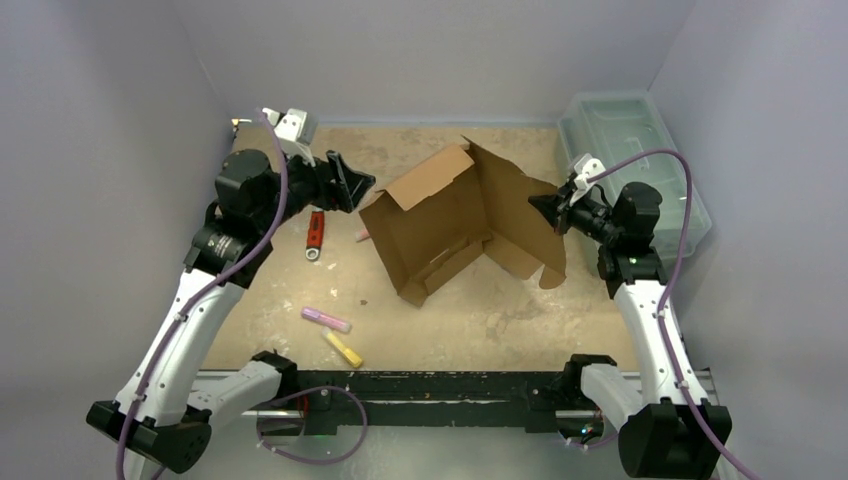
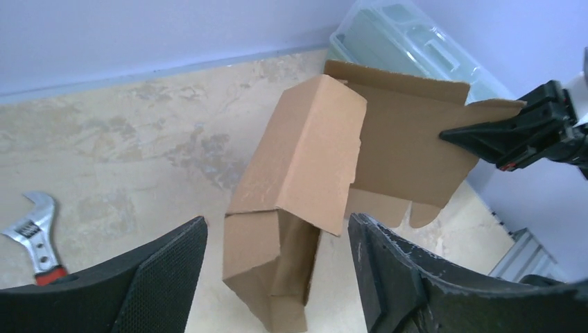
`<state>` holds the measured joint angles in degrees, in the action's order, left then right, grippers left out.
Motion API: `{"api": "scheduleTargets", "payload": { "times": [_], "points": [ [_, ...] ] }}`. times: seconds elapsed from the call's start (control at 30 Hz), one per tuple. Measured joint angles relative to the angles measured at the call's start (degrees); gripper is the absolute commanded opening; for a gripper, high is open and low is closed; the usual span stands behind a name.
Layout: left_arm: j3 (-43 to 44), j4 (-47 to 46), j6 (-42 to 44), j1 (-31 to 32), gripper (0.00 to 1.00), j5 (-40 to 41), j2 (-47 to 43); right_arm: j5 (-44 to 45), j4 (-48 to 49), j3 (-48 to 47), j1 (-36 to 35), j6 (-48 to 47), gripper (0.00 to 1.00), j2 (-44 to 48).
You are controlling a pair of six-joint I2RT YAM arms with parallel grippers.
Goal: Fold the paper box
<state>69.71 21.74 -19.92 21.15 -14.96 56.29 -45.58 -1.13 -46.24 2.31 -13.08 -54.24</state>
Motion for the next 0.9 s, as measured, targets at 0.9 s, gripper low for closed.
{"api": "scheduleTargets", "payload": {
  "times": [0.9],
  "points": [
    [7.87, 7.67, 20.28, 1.88, 0.57, 1.62, 12.26, -0.39, 0.76, 0.37, 0.13, 0.68, 0.0, -0.13]
  ]
}}
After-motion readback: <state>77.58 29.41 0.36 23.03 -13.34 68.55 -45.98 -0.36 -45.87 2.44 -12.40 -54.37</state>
